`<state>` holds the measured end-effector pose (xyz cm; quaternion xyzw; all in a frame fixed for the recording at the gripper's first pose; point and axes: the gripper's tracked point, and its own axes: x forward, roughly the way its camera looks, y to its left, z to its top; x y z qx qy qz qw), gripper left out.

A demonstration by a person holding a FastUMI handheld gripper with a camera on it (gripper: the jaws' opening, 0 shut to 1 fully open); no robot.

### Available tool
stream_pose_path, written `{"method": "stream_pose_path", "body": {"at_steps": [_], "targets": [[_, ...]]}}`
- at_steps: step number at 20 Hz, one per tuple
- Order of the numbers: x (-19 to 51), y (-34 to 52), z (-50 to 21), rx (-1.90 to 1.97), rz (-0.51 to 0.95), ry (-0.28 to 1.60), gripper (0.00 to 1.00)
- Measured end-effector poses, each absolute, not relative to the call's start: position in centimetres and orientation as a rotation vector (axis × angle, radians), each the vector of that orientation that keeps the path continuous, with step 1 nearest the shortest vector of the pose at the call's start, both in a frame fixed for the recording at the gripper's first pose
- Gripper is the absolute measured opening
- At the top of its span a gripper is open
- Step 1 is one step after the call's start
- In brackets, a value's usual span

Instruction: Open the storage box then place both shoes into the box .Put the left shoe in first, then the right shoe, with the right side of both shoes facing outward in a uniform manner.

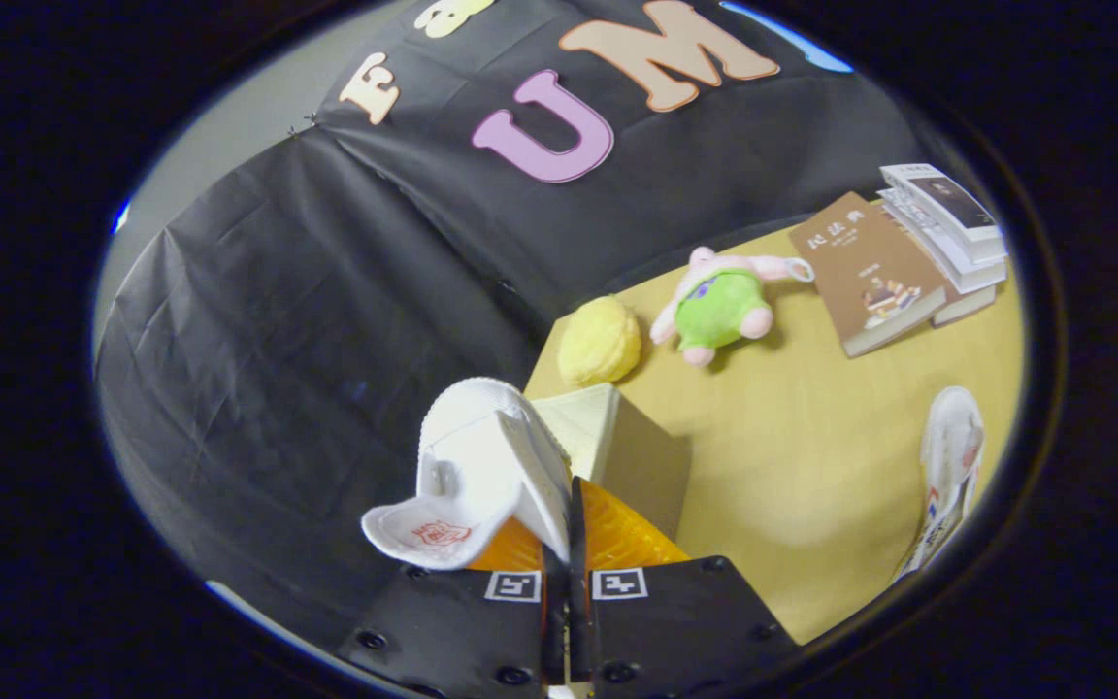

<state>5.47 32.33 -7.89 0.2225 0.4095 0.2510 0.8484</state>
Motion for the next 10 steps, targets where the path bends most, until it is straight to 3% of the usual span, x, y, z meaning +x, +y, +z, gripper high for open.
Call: {"method": "stream_pose_path", "body": {"at_steps": [5,10], "targets": [[5.3,38.8,-9.1,0.468,0.567,0.927,0.05],[5.9,41.7,-12.4,0.461,0.513,1.0,0.05]]}}
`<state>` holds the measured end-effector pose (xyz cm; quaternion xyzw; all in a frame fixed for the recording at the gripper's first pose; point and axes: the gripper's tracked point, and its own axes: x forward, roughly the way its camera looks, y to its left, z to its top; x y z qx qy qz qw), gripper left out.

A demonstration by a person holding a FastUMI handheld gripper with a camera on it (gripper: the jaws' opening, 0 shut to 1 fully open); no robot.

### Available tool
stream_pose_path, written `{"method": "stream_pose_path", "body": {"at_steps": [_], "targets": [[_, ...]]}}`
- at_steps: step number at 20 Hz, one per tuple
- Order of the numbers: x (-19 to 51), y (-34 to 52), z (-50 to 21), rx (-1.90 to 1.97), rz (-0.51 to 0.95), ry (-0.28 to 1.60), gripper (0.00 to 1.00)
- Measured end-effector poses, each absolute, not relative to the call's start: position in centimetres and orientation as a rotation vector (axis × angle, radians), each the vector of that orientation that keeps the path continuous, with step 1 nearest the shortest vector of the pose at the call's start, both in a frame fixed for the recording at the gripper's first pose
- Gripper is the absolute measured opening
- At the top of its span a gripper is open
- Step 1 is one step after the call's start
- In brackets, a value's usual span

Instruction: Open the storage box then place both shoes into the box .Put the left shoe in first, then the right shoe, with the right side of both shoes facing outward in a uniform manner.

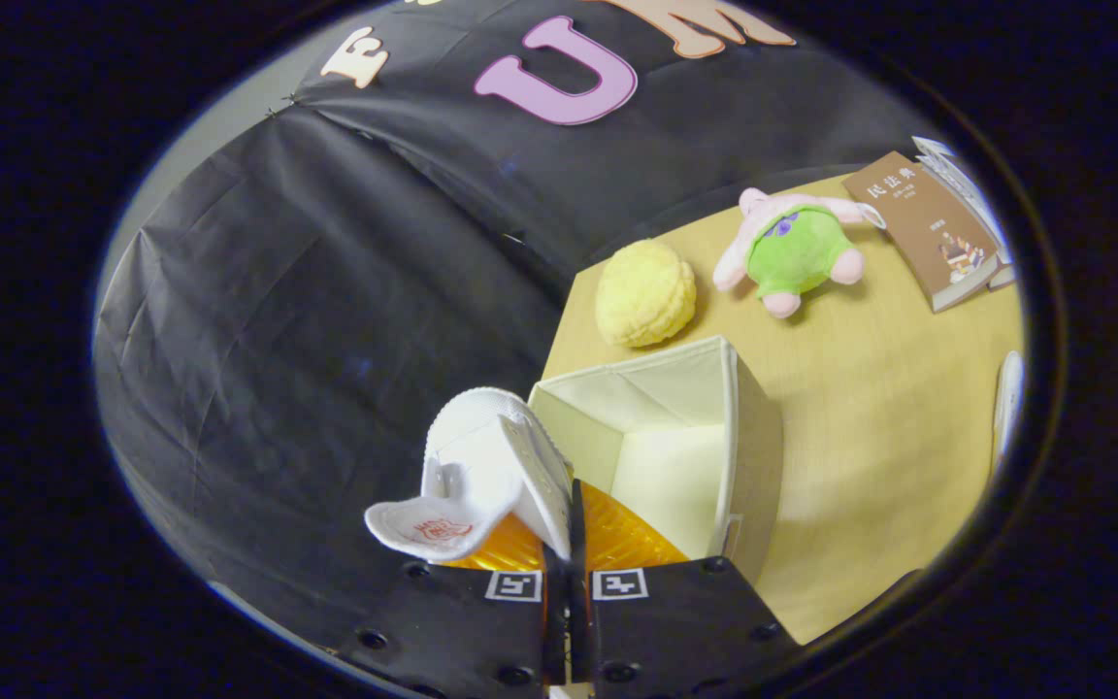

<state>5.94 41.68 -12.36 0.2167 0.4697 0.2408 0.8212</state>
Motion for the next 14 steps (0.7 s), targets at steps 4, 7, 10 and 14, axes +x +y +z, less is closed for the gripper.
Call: {"method": "stream_pose_path", "body": {"at_steps": [4,7,10,14], "targets": [[6.6,41.5,-15.3,0.408,0.392,1.049,0.05],[6.7,41.4,-17.6,0.433,0.276,1.101,0.05],[5.6,41.2,-20.1,0.487,0.119,1.183,0.06],[5.0,41.8,-22.2,0.507,-0.023,1.195,0.06]]}}
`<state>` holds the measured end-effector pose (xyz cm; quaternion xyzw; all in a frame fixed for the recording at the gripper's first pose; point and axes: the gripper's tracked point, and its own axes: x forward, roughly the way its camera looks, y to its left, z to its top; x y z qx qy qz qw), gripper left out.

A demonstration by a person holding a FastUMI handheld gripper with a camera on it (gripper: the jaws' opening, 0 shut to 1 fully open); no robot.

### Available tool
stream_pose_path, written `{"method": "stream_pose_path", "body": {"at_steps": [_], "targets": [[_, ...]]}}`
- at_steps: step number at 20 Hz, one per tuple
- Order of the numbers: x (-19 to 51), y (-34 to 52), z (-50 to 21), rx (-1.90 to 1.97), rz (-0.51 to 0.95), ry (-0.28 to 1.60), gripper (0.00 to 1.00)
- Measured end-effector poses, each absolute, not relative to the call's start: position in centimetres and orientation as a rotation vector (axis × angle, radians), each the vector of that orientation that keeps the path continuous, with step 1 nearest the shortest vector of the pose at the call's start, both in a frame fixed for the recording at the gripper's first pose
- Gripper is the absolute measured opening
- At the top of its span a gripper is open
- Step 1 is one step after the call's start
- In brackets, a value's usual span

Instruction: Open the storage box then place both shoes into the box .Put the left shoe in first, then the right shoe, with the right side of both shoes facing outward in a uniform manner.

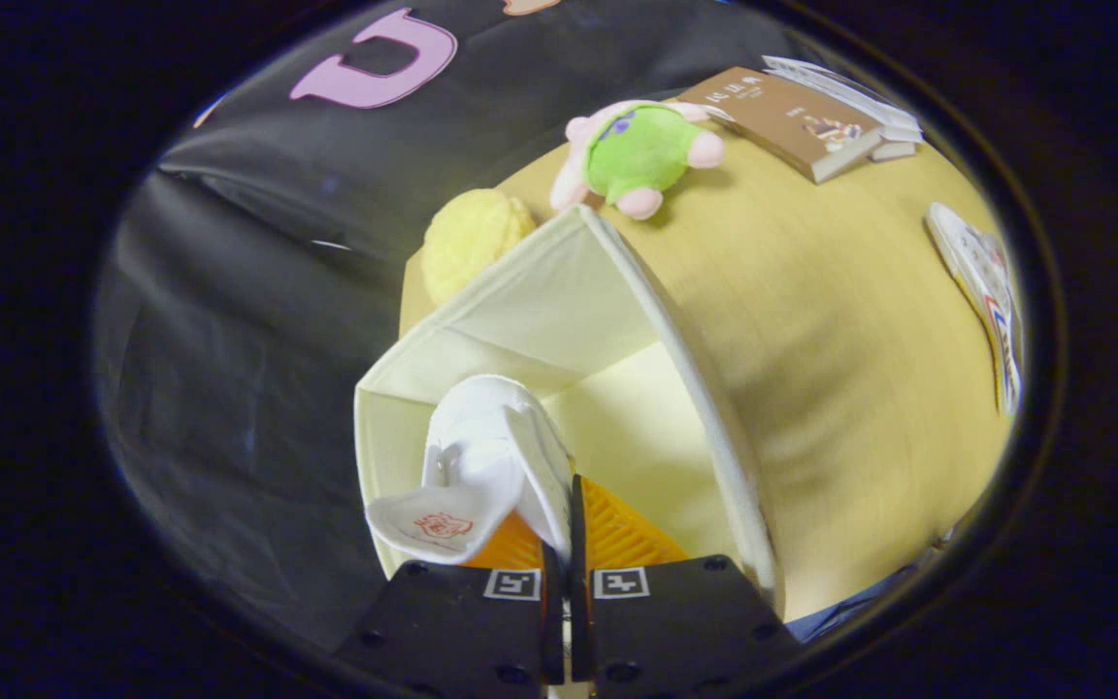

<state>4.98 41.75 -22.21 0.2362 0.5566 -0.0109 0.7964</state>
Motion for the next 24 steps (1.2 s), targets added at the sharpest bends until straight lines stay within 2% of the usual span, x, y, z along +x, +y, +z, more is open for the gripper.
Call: {"method": "stream_pose_path", "body": {"at_steps": [4,6,8,11,13,20,24], "targets": [[4.5,42.6,-23.9,0.486,-0.039,1.234,0.08],[4.8,42.2,-24.1,0.473,-0.062,1.228,0.13],[4.7,42.0,-24.0,0.464,-0.053,1.231,0.23],[4.1,42.9,-23.7,0.456,0.057,1.267,0.41],[3.4,46.1,-21.1,0.587,0.207,1.301,0.54],[2.1,44.4,-14.6,0.534,0.367,1.261,1.0],[2.4,40.2,-11.9,0.494,0.413,1.218,1.0]]}}
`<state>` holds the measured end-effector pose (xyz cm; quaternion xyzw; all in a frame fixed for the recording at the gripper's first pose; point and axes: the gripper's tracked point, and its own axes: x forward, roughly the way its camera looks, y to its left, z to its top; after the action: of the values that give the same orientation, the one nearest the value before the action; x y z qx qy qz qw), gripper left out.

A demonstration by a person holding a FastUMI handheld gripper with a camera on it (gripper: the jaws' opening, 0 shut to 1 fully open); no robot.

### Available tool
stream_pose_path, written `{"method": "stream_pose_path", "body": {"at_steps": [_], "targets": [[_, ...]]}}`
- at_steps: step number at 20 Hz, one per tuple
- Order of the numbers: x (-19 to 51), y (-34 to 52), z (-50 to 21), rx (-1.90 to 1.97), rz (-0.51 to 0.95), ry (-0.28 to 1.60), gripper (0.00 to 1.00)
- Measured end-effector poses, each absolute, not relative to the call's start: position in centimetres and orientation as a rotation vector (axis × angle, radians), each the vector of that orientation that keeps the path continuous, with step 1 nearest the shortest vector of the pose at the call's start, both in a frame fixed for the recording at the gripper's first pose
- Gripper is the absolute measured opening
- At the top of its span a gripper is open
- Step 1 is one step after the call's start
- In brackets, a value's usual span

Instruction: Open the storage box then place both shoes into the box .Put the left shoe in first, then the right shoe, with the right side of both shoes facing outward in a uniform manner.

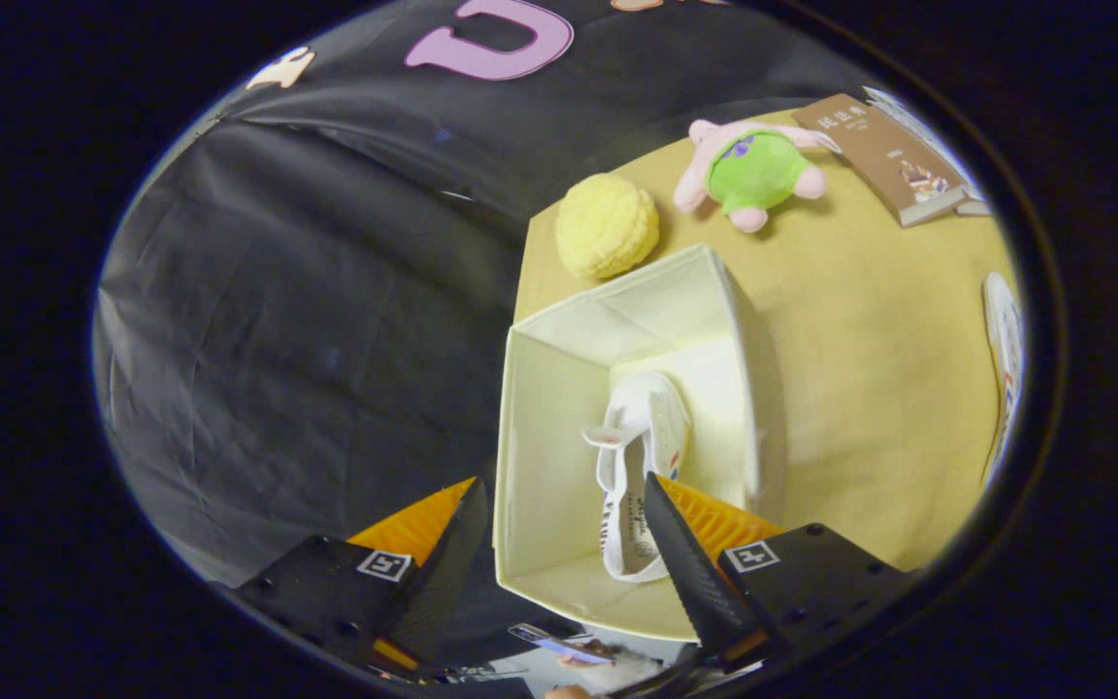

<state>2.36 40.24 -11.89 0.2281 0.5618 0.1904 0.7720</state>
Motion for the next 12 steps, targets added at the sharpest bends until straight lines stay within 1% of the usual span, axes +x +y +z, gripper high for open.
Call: {"method": "stream_pose_path", "body": {"at_steps": [5,12], "targets": [[1.9,32.6,-10.6,0.394,0.407,1.17,1.0],[0.4,21.9,-11.0,0.257,0.375,1.133,1.0]]}}
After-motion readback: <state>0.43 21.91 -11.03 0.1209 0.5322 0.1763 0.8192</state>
